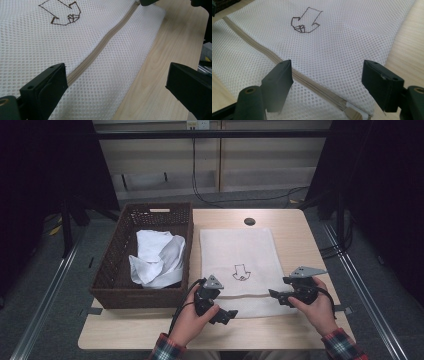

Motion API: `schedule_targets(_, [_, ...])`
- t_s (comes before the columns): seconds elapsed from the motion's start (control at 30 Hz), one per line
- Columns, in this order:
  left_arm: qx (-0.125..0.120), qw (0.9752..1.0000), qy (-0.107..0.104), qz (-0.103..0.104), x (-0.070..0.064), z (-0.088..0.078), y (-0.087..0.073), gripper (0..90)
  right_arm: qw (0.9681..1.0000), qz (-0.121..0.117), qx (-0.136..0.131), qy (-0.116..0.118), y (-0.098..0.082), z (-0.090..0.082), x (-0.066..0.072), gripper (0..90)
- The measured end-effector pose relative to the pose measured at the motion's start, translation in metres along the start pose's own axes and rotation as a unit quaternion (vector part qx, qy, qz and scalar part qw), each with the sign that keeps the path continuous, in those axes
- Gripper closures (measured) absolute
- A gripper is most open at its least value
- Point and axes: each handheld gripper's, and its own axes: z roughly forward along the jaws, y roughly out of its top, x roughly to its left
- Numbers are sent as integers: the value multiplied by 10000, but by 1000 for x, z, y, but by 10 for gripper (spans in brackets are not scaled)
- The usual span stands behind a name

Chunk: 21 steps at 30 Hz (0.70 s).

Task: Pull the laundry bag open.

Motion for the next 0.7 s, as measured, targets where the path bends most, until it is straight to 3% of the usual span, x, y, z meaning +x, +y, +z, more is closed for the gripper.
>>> schedule_targets(0.47, [-82,9999,-97,-50,-3,10,10,28,10000,6,47,-54,-9,-18,-9,226])
schedule_targets(0.7, [-35,9999,-114,-47,-3,15,16,28,9999,29,98,-126,-15,-25,-14,286])
